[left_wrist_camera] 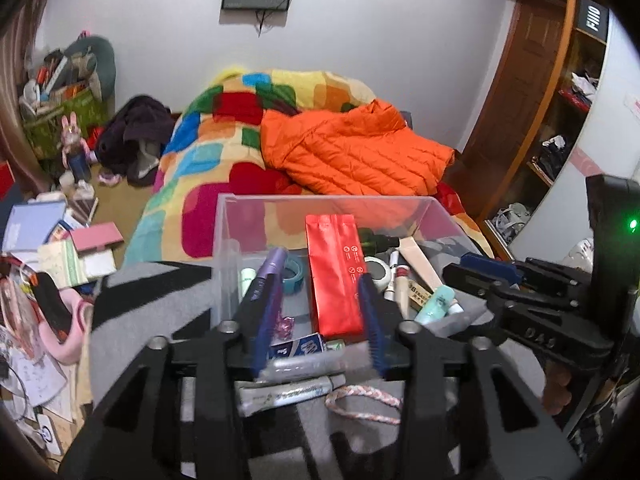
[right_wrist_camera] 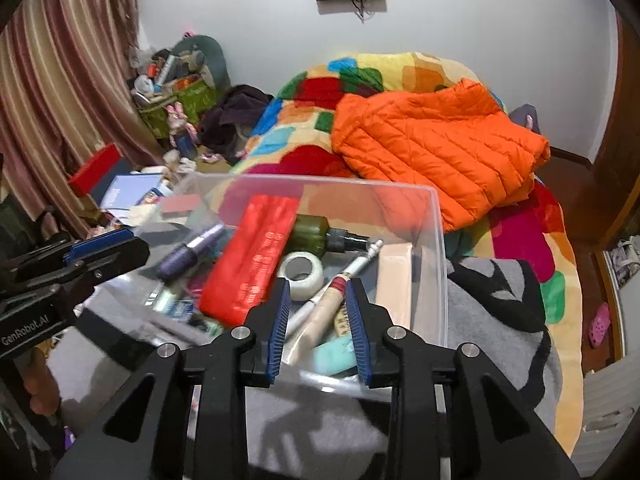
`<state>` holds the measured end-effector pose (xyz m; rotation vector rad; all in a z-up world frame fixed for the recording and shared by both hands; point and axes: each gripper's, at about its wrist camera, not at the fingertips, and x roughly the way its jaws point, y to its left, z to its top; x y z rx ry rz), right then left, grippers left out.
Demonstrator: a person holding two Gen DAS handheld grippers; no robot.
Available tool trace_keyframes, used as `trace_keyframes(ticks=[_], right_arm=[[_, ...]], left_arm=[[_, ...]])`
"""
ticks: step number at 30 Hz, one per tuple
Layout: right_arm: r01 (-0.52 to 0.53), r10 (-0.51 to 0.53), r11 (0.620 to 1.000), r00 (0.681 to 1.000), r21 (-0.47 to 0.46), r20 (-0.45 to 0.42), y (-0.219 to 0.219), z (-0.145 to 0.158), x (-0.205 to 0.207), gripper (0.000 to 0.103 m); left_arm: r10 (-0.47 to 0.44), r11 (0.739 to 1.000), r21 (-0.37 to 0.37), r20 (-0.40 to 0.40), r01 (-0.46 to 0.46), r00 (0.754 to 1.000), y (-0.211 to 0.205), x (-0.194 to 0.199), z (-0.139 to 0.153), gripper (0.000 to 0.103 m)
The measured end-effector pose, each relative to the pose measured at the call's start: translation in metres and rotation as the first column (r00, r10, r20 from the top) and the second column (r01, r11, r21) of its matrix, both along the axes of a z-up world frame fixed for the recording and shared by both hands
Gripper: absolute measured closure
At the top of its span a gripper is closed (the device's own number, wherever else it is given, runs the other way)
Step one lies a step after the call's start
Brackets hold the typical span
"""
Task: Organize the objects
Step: 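Lower the pink charm and beige tube into the clear box and open both tools, then grasp the white toothpaste tube with the left tool while the right tool grasps the braided rope toy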
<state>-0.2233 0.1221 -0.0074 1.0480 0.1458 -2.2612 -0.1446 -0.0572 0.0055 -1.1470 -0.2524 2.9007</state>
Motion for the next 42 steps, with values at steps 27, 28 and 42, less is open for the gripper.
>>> trace_keyframes(ticks=[27,28,42], right_arm=[[-0.192,0.181,0.979,0.973,0.071,0.140,-0.025,-0.071,0.067,0.087],[-0.185,0.174,0.980,0.976,0.075,0.132,-0.024,-0.070,0.068,0.089],[-0.049,0.034,0.992,0.991,0.119,0.127,0.033,-0.067,0.054,0.089]], left_arm=[[-0.074,0.997,0.047,0.228,0.065,0.971,-0.005,0.028,-0.081,0.062],[-0.087,0.995,0.058,0.229,0.076,0.969,-0.003,0.029,-0.081,0.066],[-0.108,0.993,-0.021,0.201,0.115,0.974,0.015,0.037,-0.062,0.064]])
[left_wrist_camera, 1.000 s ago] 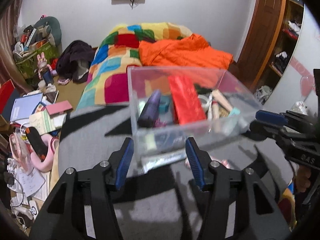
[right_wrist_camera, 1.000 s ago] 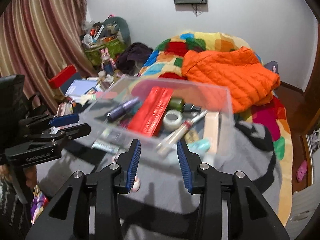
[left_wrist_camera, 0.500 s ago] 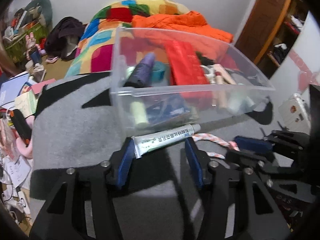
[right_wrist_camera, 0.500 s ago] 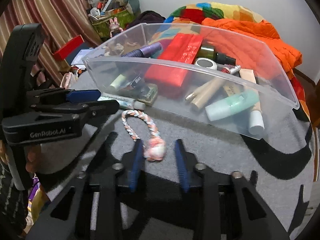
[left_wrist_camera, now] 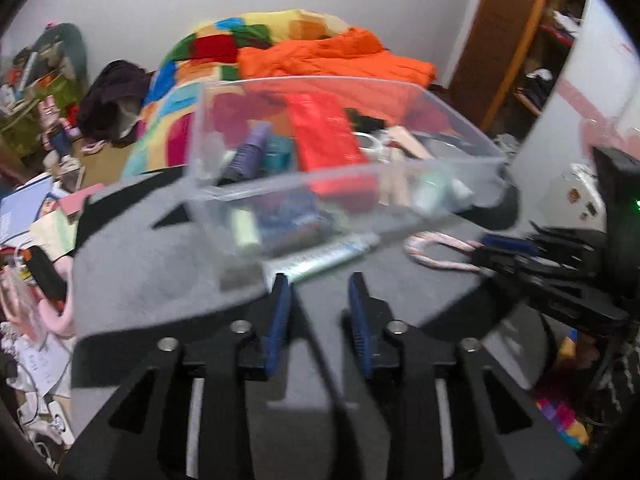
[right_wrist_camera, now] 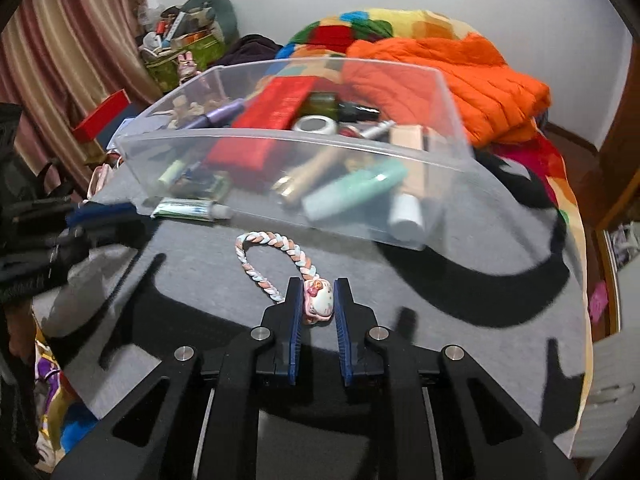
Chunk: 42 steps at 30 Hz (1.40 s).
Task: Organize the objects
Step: 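Grasp the white toothpaste tube with the left tool while the right tool grasps the braided rope toy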
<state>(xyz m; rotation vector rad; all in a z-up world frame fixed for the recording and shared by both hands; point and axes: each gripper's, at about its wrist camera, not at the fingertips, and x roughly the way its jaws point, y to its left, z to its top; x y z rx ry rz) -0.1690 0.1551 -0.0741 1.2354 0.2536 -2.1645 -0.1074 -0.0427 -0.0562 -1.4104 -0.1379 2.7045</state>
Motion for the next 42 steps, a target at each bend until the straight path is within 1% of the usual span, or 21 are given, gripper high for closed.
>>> trace_keyframes(ticks=[2,5,6,8,10,13,15,18,20,23,25,29,32,33,35,37,38,40,42], right_arm=[[0.003,-0.003,1.000,1.000,-0.007,0.009,-0.001,0.004,-0.003,0.089],[-0.028,0.029,0.998,0.999,-0.051,0.015,-0.012,0.013,-0.004,0.083],[-0.038,0.038,0.997,0.999,-0.061,0.013,-0.016,0.015,-0.005,0.079],[-0.069,0.070,0.994,0.997,-0.082,0.015,-0.030,0.017,-0.006,0.079],[-0.092,0.094,0.992,0.995,-0.084,0.029,-0.046,0.013,-0.009,0.079],[-0.108,0.114,0.991,0.991,-0.083,0.068,-0.066,0.003,-0.015,0.079],[-0.112,0.122,0.989,0.987,-0.101,0.106,-0.074,-0.003,-0.020,0.079],[-0.102,0.119,0.987,0.983,-0.123,0.141,-0.083,-0.009,-0.026,0.079],[-0.103,0.122,0.987,0.981,-0.126,0.150,-0.088,-0.011,-0.028,0.079],[-0.103,0.118,0.989,0.983,-0.110,0.138,-0.093,-0.010,-0.026,0.078],[-0.112,0.126,0.988,0.984,-0.105,0.130,-0.093,-0.009,-0.024,0.077],[-0.133,0.149,0.984,0.979,-0.116,0.140,-0.088,-0.004,-0.020,0.076],[-0.192,0.211,0.972,0.967,-0.134,0.145,-0.082,0.004,-0.012,0.076],[-0.206,0.227,0.968,0.963,-0.145,0.146,-0.079,0.006,-0.010,0.076],[-0.217,0.240,0.962,0.960,-0.165,0.142,-0.069,0.011,-0.004,0.076],[-0.197,0.215,0.968,0.971,-0.156,0.108,-0.056,0.017,0.001,0.071],[-0.185,0.199,0.971,0.976,-0.149,0.090,-0.049,0.019,0.003,0.070],[-0.151,0.161,0.978,0.985,-0.141,0.065,-0.033,0.024,0.005,0.067],[-0.116,0.122,0.986,0.992,-0.121,0.043,-0.019,0.026,0.006,0.064]], left_arm=[[0.021,1.000,-0.007,0.010,-0.021,1.000,-0.009,-0.006,-0.005,0.058],[0.034,0.999,0.004,0.052,-0.034,0.998,-0.016,-0.015,-0.017,0.058],[0.032,0.999,0.009,0.062,-0.032,0.998,-0.016,-0.017,-0.020,0.058],[0.022,1.000,0.012,0.077,-0.023,0.997,-0.014,-0.022,-0.026,0.057],[0.018,1.000,0.002,0.083,-0.018,0.996,-0.012,-0.025,-0.029,0.054],[0.005,1.000,-0.009,0.074,-0.004,0.997,-0.007,-0.025,-0.029,0.054],[-0.007,1.000,-0.020,0.065,0.008,0.998,-0.003,-0.023,-0.029,0.054],[-0.026,0.999,-0.026,0.057,0.027,0.998,0.001,-0.022,-0.029,0.054],[-0.042,0.999,-0.027,0.054,0.043,0.998,0.004,-0.021,-0.029,0.054],[-0.045,0.997,-0.060,0.046,0.048,0.998,0.008,-0.018,-0.029,0.054],[-0.046,0.997,-0.058,0.047,0.049,0.998,0.009,-0.015,-0.028,0.054],[-0.068,0.998,-0.009,0.030,0.068,0.997,0.012,0.007,-0.020,0.054],[-0.100,0.995,0.001,0.023,0.100,0.995,0.018,0.027,-0.016,0.054],[-0.113,0.994,0.001,0.019,0.113,0.993,0.020,0.035,-0.014,0.054],[-0.118,0.993,-0.029,0.005,0.118,0.993,0.022,0.044,-0.009,0.054],[-0.111,0.992,-0.056,-0.012,0.110,0.994,0.022,0.045,-0.003,0.054],[-0.105,0.993,-0.061,-0.021,0.104,0.994,0.020,0.042,0.000,0.054],[-0.100,0.994,-0.056,-0.018,0.099,0.995,0.018,0.035,0.002,0.054],[-0.121,0.991,-0.052,-0.016,0.120,0.992,0.019,0.024,0.000,0.053]])
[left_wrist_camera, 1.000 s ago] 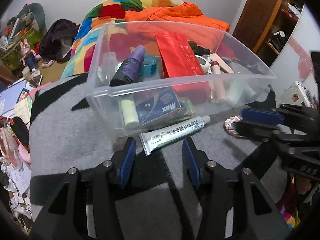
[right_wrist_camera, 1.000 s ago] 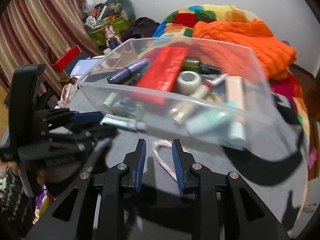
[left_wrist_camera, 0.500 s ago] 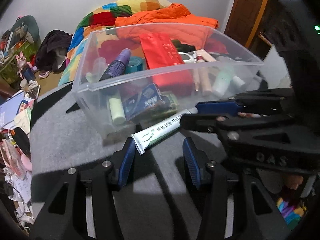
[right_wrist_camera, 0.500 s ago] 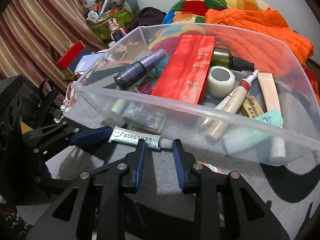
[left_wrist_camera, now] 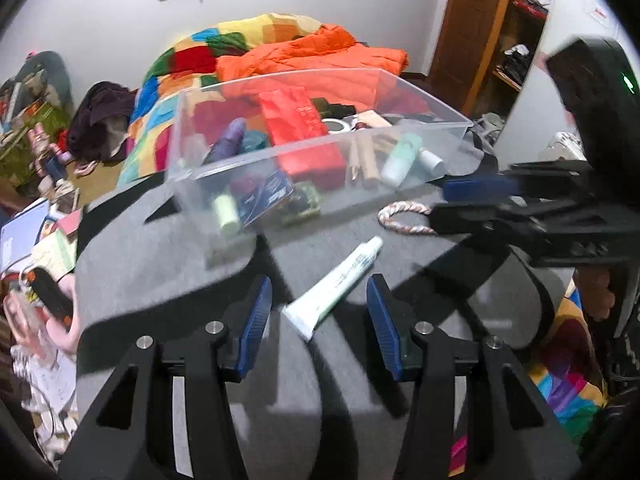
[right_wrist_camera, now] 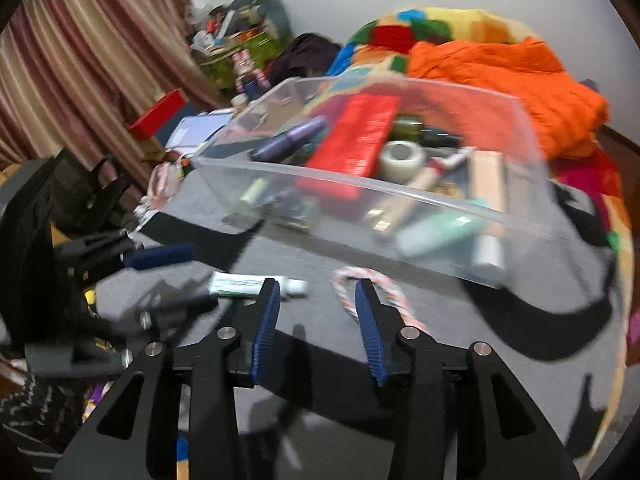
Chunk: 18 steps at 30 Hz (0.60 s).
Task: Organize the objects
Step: 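Grasp the white toothpaste tube with the left tool while the right tool grasps the braided rope toy, then carry the toothpaste tube and rope toy into the clear box and open both tools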
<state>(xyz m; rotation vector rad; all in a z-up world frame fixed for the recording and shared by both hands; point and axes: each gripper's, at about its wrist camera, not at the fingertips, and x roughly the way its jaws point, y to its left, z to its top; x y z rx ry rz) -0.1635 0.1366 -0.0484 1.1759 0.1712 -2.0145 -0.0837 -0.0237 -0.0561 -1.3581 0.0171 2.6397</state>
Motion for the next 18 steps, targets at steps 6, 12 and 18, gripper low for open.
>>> trace_keyframes(ticks=[6,12,18], right_arm=[[0.060,-0.058,0.995,0.998,0.080,-0.024,0.016,-0.013,-0.008,0.060],[0.059,-0.052,0.989,0.997,0.133,-0.057,0.003,-0.034,-0.007,0.060],[0.038,-0.021,0.988,0.993,0.147,-0.120,-0.006,-0.032,0.010,0.088]], left_arm=[[-0.059,0.998,-0.019,0.090,0.061,0.994,0.018,-0.029,-0.027,0.053],[-0.054,0.998,-0.035,0.065,0.056,0.996,0.027,-0.029,-0.029,0.067],[-0.031,0.999,-0.032,0.035,0.033,0.999,0.030,-0.012,-0.027,0.086]])
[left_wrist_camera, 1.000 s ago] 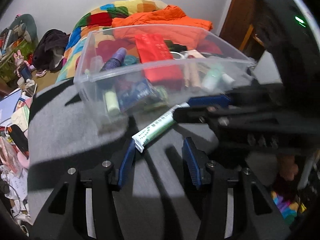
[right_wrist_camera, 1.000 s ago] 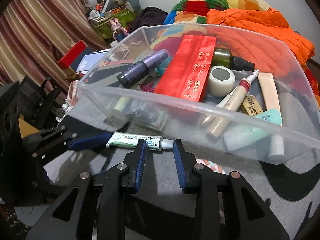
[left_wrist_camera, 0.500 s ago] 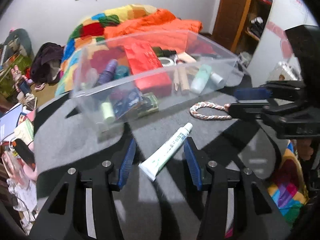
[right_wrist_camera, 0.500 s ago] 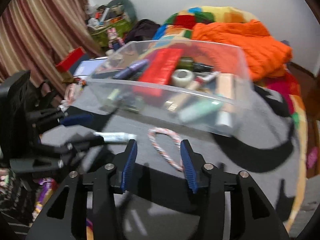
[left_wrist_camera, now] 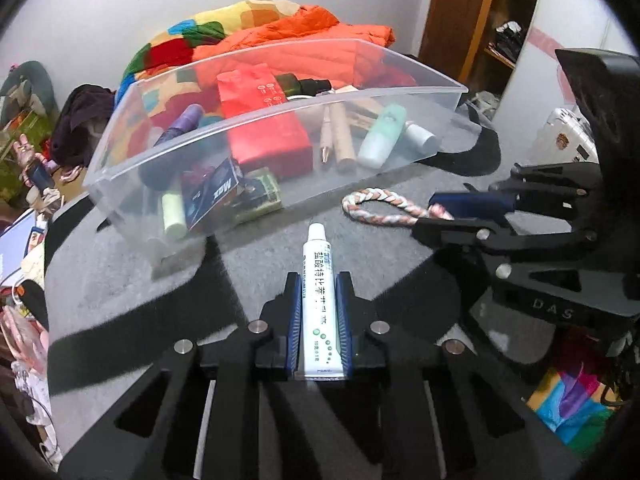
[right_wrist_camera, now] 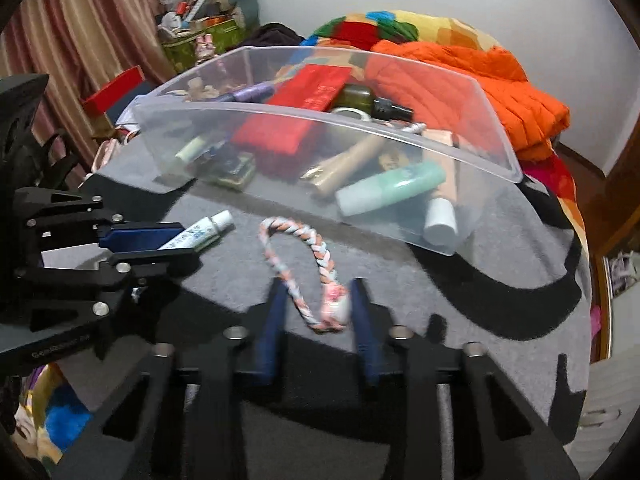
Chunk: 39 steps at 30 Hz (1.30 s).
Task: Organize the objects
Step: 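Carry the toothpaste tube and rope toy into the clear box and open both tools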
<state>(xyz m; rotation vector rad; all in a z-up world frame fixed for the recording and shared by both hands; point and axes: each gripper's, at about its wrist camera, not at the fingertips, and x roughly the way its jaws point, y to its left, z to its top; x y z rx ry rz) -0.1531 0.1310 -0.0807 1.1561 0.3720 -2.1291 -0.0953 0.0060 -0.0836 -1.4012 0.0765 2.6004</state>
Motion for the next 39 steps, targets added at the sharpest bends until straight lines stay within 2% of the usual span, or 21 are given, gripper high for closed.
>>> trace_keyframes(ticks=[6,10,17,24,32,39], right_arm=[[0.020,-0.019,0.999,1.000,-0.049,0.009,0.010,0.007,0.010,0.089],[0.034,-0.035,0.995,0.999,-0.096,-0.009,0.017,0.024,0.016,0.089],[0.084,-0.090,0.975,0.996,-0.204,-0.024,0.031,0.055,0.019,0.089],[0.106,-0.127,0.958,0.990,-0.267,-0.065,0.037,0.082,0.012,0.089],[0.112,-0.156,0.953,0.978,-0.283,-0.138,0.030,0.107,-0.007,0.089],[0.132,-0.173,0.956,0.975,-0.261,-0.139,0.017,0.105,-0.037,0.089]], left_arm=[[0.071,0.997,0.041,-0.016,-0.070,0.997,-0.001,0.015,0.004,0.087],[0.109,0.993,0.059,-0.036,-0.107,0.993,-0.003,0.021,0.011,0.087],[0.161,0.984,0.096,-0.088,-0.152,0.983,-0.010,0.025,0.037,0.087],[0.177,0.982,0.101,-0.164,-0.162,0.970,-0.011,0.023,0.068,0.087],[0.220,0.973,0.120,-0.218,-0.198,0.951,-0.022,0.000,0.091,0.087],[0.254,0.964,0.127,-0.209,-0.231,0.944,-0.036,-0.032,0.094,0.087]])
